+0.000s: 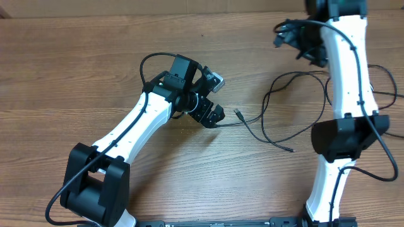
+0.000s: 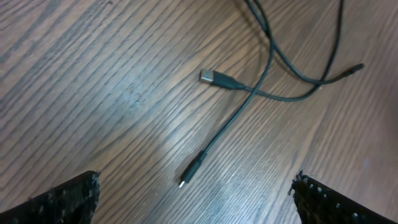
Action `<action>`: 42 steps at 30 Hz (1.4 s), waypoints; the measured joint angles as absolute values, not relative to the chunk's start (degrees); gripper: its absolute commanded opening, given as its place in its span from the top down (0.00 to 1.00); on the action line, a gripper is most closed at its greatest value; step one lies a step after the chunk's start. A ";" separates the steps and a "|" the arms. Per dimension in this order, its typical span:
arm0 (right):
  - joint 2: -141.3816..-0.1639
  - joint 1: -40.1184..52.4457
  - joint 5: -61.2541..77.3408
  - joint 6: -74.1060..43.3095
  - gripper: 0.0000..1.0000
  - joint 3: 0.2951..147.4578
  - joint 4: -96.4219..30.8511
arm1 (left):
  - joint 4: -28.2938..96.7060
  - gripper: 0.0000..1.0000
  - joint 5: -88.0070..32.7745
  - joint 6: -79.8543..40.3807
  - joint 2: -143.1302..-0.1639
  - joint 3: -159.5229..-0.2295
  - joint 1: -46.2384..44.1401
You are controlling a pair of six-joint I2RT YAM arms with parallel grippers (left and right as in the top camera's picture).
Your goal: Untangle cables
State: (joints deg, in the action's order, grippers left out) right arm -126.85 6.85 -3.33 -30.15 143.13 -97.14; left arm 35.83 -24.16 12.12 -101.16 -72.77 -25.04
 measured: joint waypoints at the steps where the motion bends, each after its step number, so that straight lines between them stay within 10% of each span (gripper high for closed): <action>1: -126.85 7.88 -3.40 -30.44 0.00 143.13 -97.14 | 36.14 0.00 -23.46 12.10 -101.16 -72.77 -25.02; 19: -105.06 28.95 -15.75 -31.92 0.00 136.31 -96.88 | 41.01 0.01 -16.86 11.03 -85.86 -72.58 -12.69; 29: -65.43 26.61 -18.92 -47.97 0.00 88.25 -93.32 | 40.23 0.01 -19.49 10.83 -86.04 -72.55 -12.71; 42: -71.18 26.63 -5.85 -31.86 0.00 52.49 -60.45 | 43.07 0.00 -22.33 10.83 -86.04 -72.55 -12.71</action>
State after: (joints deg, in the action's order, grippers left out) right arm -71.18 26.63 -5.85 -31.86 52.49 -60.45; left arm 43.07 -22.33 10.83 -86.04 -72.55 -12.71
